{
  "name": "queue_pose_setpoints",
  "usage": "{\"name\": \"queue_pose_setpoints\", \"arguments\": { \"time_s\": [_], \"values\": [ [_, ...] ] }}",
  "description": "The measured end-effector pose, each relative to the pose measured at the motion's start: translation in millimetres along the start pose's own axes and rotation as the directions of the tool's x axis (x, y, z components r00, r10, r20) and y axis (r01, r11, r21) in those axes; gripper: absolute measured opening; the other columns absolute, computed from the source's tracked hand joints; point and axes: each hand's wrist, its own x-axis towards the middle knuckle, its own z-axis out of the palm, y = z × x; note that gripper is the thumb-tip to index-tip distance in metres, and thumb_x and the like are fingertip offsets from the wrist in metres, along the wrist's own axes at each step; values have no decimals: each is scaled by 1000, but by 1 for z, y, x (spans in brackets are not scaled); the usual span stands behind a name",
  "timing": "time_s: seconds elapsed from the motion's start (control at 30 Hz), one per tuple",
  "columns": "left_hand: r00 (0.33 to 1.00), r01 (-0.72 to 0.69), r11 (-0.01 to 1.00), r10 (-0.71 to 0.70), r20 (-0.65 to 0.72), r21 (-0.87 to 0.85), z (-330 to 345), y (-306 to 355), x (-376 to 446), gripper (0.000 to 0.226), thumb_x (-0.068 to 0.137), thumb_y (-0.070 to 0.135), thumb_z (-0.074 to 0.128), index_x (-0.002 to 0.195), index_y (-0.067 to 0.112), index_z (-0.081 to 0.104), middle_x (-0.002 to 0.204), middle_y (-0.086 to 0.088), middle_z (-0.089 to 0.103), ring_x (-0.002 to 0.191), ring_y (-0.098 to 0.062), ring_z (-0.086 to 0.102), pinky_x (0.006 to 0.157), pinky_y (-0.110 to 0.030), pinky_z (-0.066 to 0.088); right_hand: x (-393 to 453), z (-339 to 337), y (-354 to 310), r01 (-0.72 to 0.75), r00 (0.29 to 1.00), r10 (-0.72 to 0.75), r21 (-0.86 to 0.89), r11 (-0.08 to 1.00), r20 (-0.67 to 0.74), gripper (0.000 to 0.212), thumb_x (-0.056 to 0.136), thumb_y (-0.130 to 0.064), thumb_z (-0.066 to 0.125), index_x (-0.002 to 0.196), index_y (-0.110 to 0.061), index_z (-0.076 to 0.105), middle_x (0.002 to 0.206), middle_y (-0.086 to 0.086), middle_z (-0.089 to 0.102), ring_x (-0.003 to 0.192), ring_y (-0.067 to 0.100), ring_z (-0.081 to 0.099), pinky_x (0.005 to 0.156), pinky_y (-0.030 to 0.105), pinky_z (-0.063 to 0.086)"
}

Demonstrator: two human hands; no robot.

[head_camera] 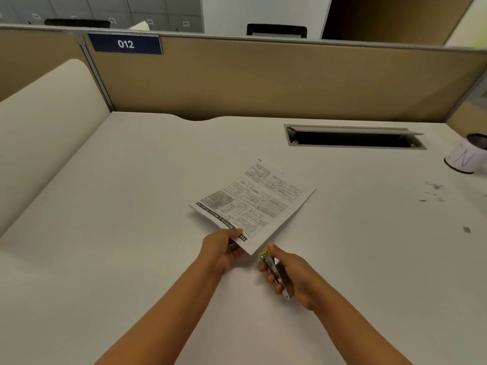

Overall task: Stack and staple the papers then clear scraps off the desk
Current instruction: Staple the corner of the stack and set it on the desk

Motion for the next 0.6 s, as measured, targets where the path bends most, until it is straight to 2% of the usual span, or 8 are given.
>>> {"name": "queue_pose_setpoints", "arguments": {
  "time_s": [0.13, 0.3, 0.43, 0.6],
  "values": [
    [999, -51, 996, 51, 9, 68, 0, 2, -7, 12, 81, -7, 59, 78, 4, 58, 77, -13, 64, 66, -23, 61, 53, -29, 49, -3, 9, 3, 28, 1000, -28, 12, 1000, -6, 42, 88, -49, 53, 86, -10, 69, 67, -1, 71, 49, 9, 55, 43, 21, 41],
    [997, -76, 992, 74, 18, 104, -3, 5, -13, 11, 81, -6, 60, 78, 5, 59, 77, -12, 66, 65, -22, 63, 41, -21, 51, -2, 15, 5, 96, 995, -98, 72, 993, 22, 37, 86, -47, 57, 88, -13, 72, 77, 0, 73, 60, 10, 58, 51, 23, 46],
    [994, -109, 986, 107, 25, 125, -4, 7, -17, 11, 80, -6, 61, 78, 5, 60, 76, -11, 67, 64, -21, 64, 42, -22, 52, -2, 20, 6, 129, 991, -131, 106, 986, 14, 29, 85, -42, 60, 93, -16, 71, 83, 0, 75, 68, 10, 63, 58, 25, 51],
    [989, -145, 980, 141, 36, 136, -3, 5, -20, 11, 80, -7, 61, 77, 4, 61, 75, -11, 67, 64, -21, 65, 43, -23, 53, -3, 27, 2, 114, 993, -121, 264, 958, 11, 26, 81, -36, 65, 91, -13, 71, 68, 4, 69, 60, 12, 65, 53, 27, 52]
  ]
}}
